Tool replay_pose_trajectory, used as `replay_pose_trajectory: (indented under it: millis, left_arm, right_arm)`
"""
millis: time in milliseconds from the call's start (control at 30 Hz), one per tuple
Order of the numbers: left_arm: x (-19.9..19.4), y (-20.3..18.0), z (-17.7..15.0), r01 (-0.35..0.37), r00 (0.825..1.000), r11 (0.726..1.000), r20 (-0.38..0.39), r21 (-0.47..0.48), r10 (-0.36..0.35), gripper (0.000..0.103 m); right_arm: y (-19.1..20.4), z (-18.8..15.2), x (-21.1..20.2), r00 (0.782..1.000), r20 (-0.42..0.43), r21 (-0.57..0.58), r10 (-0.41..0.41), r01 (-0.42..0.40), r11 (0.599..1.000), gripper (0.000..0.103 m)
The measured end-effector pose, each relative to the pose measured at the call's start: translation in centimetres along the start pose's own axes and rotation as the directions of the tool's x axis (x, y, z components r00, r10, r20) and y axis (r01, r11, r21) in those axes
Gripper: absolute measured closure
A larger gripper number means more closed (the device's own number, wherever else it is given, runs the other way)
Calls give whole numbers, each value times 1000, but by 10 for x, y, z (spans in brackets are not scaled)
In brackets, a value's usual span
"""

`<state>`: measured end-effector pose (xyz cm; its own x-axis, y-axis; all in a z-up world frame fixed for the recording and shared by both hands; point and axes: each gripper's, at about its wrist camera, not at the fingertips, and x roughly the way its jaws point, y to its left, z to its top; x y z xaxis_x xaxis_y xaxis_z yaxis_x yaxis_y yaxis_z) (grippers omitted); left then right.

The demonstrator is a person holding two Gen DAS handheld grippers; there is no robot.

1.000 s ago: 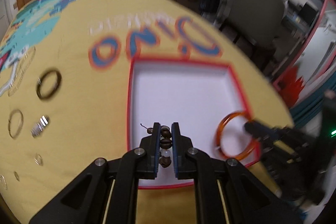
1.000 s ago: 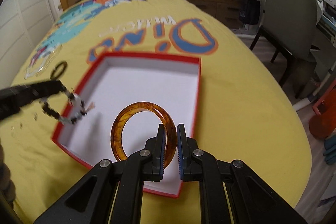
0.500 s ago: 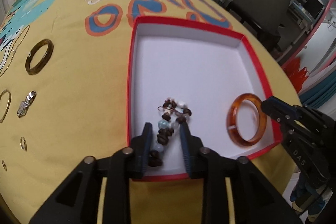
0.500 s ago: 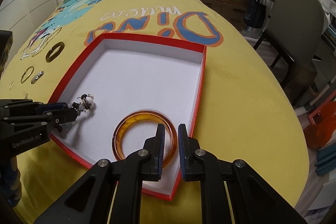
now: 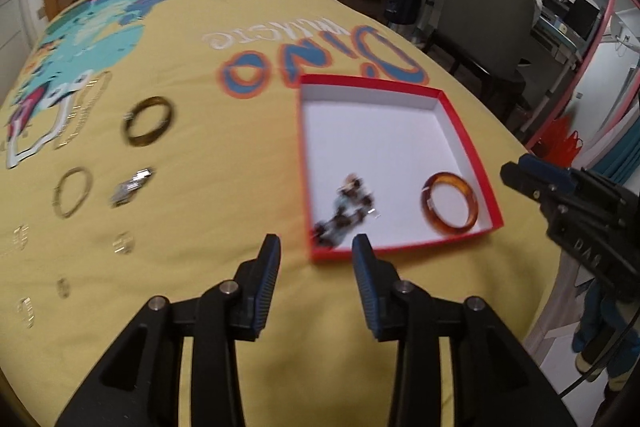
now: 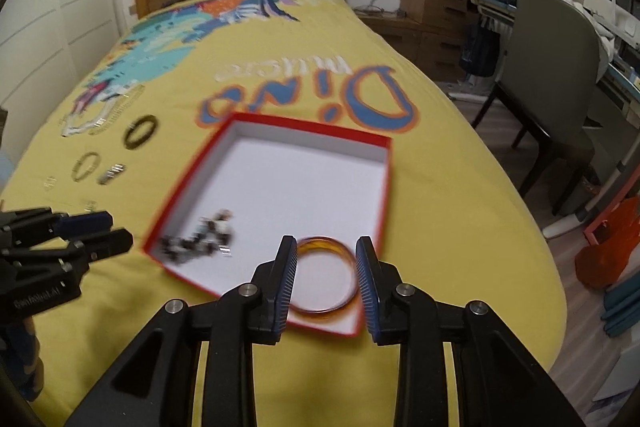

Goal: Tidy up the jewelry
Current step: 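Move both tools back toward the remaining rings and hoops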

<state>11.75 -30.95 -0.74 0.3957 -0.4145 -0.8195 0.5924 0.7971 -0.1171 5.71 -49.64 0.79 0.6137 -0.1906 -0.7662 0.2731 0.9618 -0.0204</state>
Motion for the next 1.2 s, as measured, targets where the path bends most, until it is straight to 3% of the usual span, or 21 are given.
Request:
replay_pose_trajectory:
  millis: [300,633,1000,1200]
  left_arm:
    - [-61,87,-53,-122,992,989,22,-90,124,67]
    - [-101,198,-123,-229,971,932,3,-281,239,67]
    - [-101,287,-163,-305,948,851,-47,-427,315,67]
    - [-89,314,-162,-301,949,845,-50,-441,311,62]
  right_arm:
    - [81,1,-34,988,35,-44,149,-148,988,73]
    - [162,-2,-42,966,26,-114,259,-254,960,73]
    - [229,-4,-11,939,-40,-168,341,-343,924,73]
    - [275,-8,15,911,-85,-203,404,-413,888,73]
